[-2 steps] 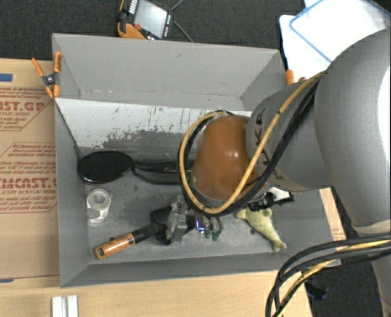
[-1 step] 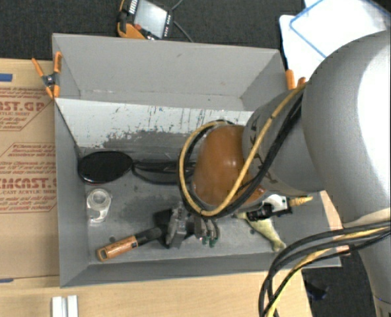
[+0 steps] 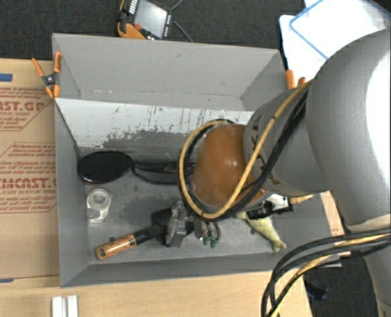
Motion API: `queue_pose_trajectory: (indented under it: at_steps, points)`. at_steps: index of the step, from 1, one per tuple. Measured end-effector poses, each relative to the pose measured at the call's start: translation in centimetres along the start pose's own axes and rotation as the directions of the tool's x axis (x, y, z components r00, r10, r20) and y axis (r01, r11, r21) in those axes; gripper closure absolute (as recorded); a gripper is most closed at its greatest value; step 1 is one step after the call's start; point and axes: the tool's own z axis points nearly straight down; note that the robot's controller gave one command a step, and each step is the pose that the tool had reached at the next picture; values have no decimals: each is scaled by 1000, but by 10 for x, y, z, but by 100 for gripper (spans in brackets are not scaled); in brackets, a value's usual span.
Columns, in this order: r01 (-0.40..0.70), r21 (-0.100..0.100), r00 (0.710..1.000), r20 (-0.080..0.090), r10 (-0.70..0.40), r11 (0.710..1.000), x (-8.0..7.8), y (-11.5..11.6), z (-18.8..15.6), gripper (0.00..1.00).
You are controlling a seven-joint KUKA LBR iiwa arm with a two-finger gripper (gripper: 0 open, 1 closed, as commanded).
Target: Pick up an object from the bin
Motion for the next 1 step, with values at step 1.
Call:
queue_pose_trajectory:
  at_steps: [1]
  points:
    - [-4,0,1000,-2,4,1000,-1,0,3,100]
